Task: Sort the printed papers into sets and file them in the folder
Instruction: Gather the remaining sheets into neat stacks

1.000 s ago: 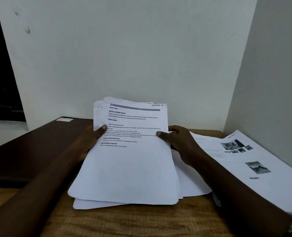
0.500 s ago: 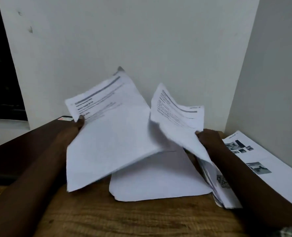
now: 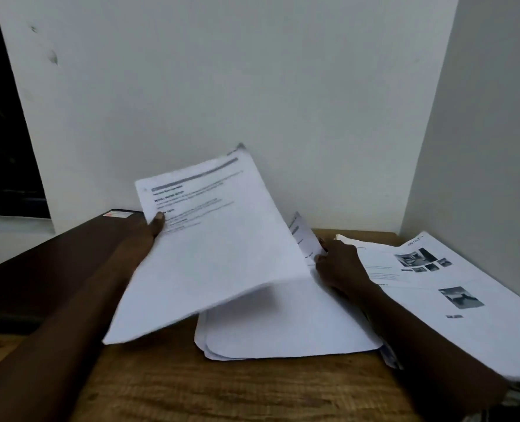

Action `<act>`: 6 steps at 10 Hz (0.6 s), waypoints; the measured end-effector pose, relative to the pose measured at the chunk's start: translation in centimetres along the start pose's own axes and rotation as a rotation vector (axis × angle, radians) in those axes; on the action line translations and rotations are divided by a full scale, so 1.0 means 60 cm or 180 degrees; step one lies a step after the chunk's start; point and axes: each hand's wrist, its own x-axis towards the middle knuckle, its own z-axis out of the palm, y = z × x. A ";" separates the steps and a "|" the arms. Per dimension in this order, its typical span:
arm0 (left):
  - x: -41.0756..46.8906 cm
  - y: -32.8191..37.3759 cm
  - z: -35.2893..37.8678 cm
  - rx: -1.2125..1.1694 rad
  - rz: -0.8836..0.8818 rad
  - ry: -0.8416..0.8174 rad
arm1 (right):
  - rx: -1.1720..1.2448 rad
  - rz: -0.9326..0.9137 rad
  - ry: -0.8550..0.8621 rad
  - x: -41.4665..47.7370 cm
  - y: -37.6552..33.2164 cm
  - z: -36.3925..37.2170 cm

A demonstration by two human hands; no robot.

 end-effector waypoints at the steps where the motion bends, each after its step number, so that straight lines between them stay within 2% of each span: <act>1: -0.129 0.105 0.010 -0.0161 -0.0053 -0.0298 | -0.0191 -0.0022 -0.0177 0.003 -0.001 -0.002; 3: -0.126 0.064 0.091 -0.0885 -0.0170 -0.0310 | -0.0567 0.0145 0.0015 0.000 -0.007 -0.018; 6: -0.114 0.042 0.122 -0.0871 -0.0078 -0.0174 | -0.0703 -0.0088 -0.0153 -0.003 -0.022 -0.009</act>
